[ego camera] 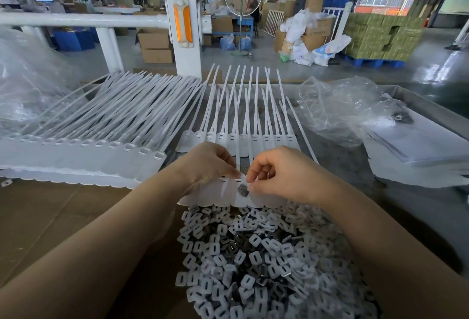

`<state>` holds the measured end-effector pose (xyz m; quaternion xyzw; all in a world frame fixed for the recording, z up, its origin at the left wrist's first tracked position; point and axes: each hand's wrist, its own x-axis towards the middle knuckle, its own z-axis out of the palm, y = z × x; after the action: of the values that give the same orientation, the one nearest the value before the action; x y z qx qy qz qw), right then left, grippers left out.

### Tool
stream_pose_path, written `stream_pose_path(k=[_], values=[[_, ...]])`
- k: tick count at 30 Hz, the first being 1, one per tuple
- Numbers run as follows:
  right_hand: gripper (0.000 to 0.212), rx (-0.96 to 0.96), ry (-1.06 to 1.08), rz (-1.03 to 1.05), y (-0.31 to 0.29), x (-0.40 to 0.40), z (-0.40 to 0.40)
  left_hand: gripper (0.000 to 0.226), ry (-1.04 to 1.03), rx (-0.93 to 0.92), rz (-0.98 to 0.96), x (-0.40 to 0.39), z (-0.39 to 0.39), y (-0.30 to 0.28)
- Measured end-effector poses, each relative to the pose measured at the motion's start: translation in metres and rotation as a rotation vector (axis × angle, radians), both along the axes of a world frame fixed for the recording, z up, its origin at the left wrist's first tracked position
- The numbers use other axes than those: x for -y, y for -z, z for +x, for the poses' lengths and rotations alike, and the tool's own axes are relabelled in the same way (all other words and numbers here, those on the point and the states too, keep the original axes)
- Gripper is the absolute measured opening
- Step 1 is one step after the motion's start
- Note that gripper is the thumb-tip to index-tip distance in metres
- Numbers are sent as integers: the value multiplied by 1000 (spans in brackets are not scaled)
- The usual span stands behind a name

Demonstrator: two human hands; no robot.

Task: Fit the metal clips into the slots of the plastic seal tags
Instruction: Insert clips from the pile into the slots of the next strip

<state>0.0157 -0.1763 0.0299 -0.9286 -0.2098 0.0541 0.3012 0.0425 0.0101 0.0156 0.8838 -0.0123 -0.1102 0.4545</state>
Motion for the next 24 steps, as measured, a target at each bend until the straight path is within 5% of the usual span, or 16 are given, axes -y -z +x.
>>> stream_pose_path(k=[18,24], values=[[10,-77,-92,2,0,-7,-6,11,56,140,87,-4,-5,4],[8,-108,85,258,1,0,2,6,118,268,8,-5,-9,-2]])
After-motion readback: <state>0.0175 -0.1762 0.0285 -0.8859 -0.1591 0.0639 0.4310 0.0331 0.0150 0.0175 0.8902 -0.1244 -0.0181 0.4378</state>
